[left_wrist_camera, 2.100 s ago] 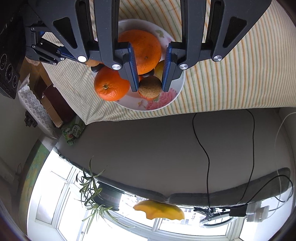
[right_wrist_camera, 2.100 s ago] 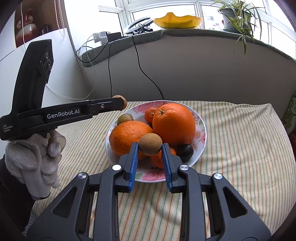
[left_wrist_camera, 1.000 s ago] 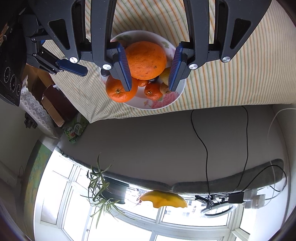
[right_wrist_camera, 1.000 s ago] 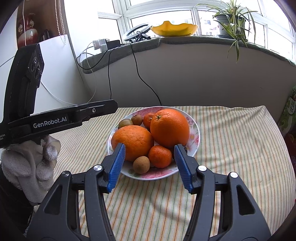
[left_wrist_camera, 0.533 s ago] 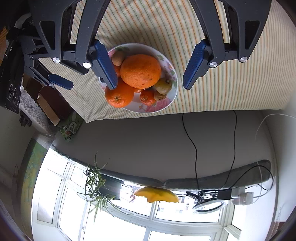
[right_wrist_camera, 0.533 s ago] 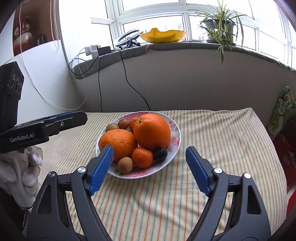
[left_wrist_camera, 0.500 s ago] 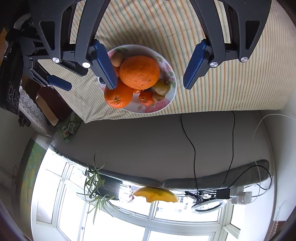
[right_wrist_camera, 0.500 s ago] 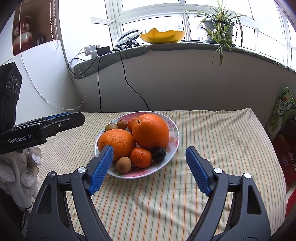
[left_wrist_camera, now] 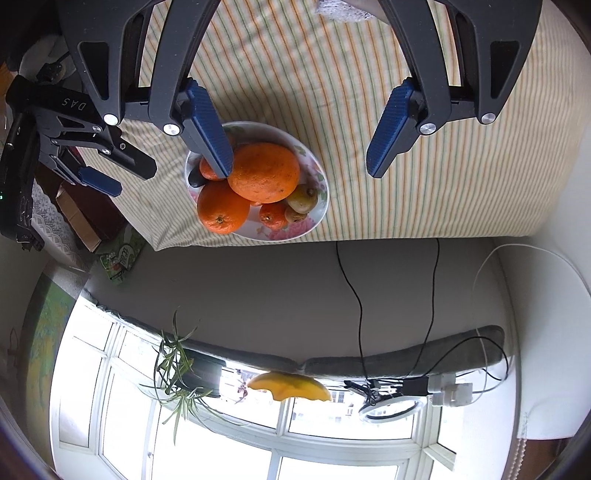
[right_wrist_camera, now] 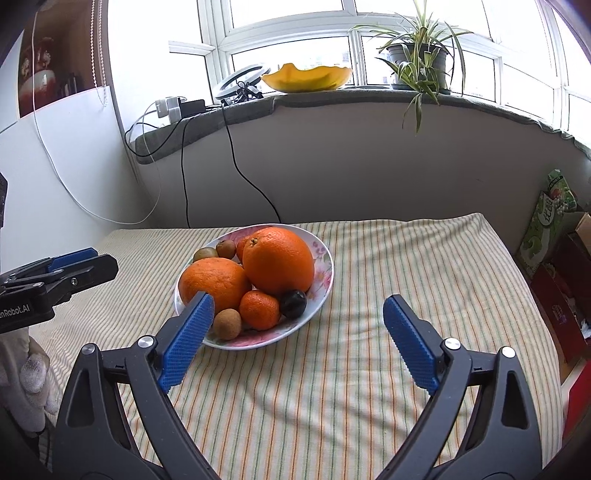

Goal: Organize fruits

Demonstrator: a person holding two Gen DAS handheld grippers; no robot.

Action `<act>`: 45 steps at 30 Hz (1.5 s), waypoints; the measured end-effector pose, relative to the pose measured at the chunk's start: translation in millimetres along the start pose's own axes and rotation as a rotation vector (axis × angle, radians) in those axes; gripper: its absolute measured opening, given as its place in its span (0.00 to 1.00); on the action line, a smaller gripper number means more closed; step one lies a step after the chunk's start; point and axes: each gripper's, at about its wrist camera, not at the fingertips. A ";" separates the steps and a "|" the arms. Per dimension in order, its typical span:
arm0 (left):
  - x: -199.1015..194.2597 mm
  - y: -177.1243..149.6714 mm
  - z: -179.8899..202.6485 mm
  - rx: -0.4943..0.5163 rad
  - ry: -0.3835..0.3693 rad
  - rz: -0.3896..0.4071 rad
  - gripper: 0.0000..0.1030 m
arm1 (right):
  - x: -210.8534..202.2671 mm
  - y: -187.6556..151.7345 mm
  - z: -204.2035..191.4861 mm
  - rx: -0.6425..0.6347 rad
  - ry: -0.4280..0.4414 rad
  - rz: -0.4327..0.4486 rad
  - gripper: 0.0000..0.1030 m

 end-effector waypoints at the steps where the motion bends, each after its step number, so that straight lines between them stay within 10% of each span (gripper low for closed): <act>1: -0.5 -0.7 1.1 0.002 0.000 -0.001 0.73 | -0.5 -0.3 0.2 0.000 -0.001 0.000 0.92; 45: -21.2 -15.7 4.7 0.000 0.037 0.016 0.79 | -4.0 -7.9 -2.4 0.000 0.008 -0.023 0.92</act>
Point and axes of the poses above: each gripper's, at about its wrist camera, not at the fingertips, and x roughly the way its jaws point, z to its right, y to its top, and after that the axes turned 5 degrees about z, right-handed
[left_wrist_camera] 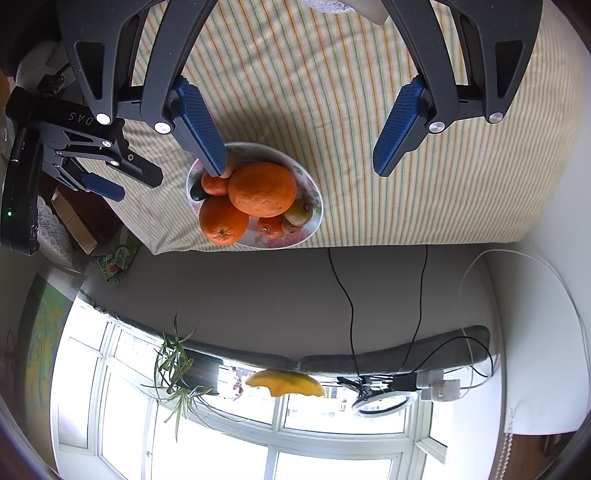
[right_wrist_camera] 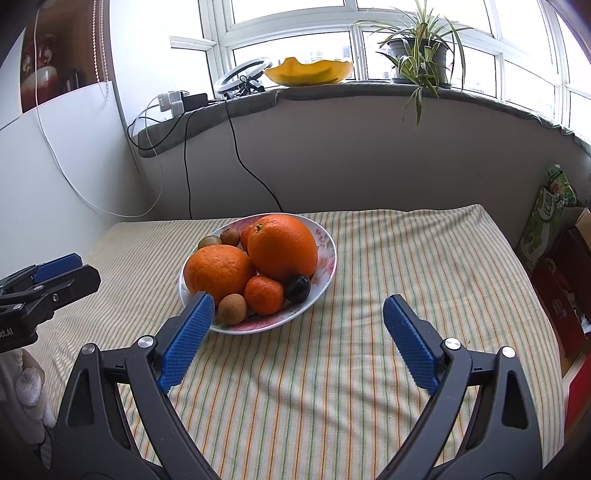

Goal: Organize fruits

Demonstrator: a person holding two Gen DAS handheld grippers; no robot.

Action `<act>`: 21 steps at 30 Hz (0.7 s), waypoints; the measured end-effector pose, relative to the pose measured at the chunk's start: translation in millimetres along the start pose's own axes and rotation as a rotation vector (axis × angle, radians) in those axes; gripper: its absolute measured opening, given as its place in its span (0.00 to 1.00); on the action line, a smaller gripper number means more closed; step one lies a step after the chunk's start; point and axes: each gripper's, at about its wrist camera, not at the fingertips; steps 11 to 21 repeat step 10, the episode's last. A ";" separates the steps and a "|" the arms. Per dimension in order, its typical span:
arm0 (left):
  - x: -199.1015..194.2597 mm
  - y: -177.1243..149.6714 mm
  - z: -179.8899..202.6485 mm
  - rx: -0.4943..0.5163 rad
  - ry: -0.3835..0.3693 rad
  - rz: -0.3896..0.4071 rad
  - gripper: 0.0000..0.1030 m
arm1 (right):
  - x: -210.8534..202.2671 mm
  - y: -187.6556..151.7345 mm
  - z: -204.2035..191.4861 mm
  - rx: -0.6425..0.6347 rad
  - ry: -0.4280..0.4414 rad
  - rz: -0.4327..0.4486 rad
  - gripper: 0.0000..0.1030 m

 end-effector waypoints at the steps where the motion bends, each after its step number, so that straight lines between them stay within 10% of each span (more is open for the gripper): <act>1: 0.0 0.2 -0.2 0.000 0.000 0.001 0.79 | 0.0 -0.5 -0.3 0.001 0.000 -0.001 0.92; 21: -1.9 -1.0 0.5 0.016 -0.016 0.028 0.79 | 2.0 -2.5 -0.6 0.007 -0.003 -0.009 0.92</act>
Point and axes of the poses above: each gripper's, at about its wrist camera, not at the fingertips, and x roughly the way its jaws point, z to its right, y to its top, and after that the axes turned 5 degrees about z, right-handed
